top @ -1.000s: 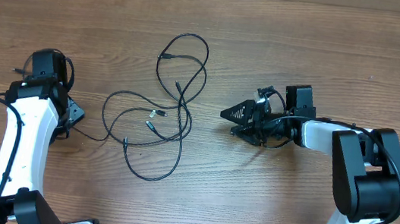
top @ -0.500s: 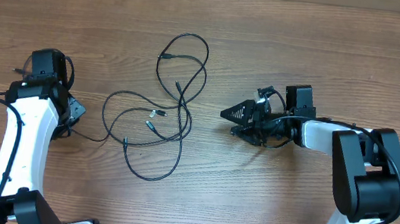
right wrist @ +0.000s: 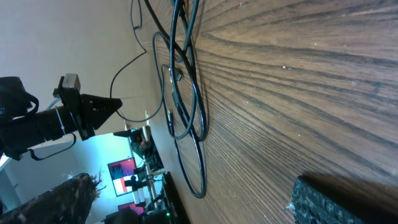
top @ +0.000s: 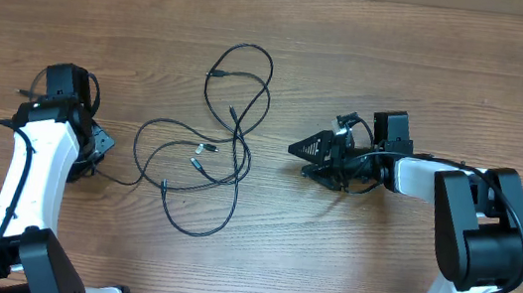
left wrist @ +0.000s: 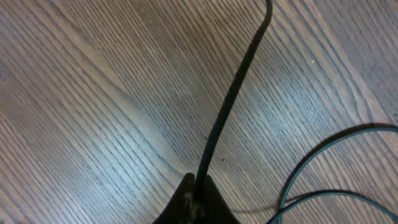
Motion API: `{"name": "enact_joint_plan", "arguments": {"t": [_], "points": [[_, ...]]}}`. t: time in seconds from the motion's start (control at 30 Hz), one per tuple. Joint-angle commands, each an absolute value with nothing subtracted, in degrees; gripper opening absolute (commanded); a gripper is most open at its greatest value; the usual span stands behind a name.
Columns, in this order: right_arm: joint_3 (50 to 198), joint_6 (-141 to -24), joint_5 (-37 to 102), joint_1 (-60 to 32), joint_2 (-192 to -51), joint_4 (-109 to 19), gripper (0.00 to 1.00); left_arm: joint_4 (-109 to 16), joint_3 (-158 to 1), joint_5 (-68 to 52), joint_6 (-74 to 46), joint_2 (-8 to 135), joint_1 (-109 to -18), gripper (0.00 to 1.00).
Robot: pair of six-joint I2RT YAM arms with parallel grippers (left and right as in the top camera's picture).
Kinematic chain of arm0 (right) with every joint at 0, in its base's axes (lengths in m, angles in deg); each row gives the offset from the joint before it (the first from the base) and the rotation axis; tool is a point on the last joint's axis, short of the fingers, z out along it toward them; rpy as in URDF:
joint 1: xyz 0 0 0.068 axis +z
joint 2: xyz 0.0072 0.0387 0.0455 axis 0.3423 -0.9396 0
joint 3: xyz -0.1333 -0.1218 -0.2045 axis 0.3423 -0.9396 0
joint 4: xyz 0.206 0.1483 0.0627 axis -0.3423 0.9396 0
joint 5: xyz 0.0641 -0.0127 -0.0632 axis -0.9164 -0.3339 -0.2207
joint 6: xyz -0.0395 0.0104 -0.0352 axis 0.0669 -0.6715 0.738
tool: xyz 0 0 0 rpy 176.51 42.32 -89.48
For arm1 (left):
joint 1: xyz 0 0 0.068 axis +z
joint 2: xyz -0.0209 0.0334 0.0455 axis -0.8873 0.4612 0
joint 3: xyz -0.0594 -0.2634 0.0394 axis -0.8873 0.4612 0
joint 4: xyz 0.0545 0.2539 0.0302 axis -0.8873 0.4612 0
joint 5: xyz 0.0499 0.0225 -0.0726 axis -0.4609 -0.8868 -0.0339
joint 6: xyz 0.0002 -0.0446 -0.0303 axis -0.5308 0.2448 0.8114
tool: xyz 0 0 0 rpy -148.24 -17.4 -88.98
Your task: Untangle cables
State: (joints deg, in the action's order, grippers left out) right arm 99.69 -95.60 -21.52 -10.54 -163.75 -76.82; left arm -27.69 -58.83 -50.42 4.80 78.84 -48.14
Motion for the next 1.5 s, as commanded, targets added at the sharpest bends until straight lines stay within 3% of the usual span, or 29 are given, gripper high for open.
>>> {"name": "enact_joint_plan", "arguments": {"t": [0.0, 0.17, 0.8, 1.13, 1.47], "points": [[99.25, -95.62, -14.46, -10.65, -164.3, -76.12, 1.0, -28.17, -58.41, -49.42, 0.89, 79.08, -47.92, 0.04], [99.25, -95.62, -14.44, -10.65, -164.3, -76.12, 1.0, -30.4, -61.12, -49.2, -7.55, 79.0, -47.92, 0.04], [99.25, -95.62, -14.02, -10.65, -164.3, -76.58, 1.0, -35.19, -101.43, -49.22, -12.92, 78.89, -47.92, 0.04], [99.25, -95.62, -14.0, -10.65, -164.3, -76.56, 1.0, -45.53, -101.69, -49.22, -16.42, 82.1, -47.86, 0.04], [99.25, -95.62, -13.78, -10.65, -164.3, -76.54, 1.0, -45.0, -101.67, -49.4, -20.86, 92.16, -45.34, 0.04]]}}
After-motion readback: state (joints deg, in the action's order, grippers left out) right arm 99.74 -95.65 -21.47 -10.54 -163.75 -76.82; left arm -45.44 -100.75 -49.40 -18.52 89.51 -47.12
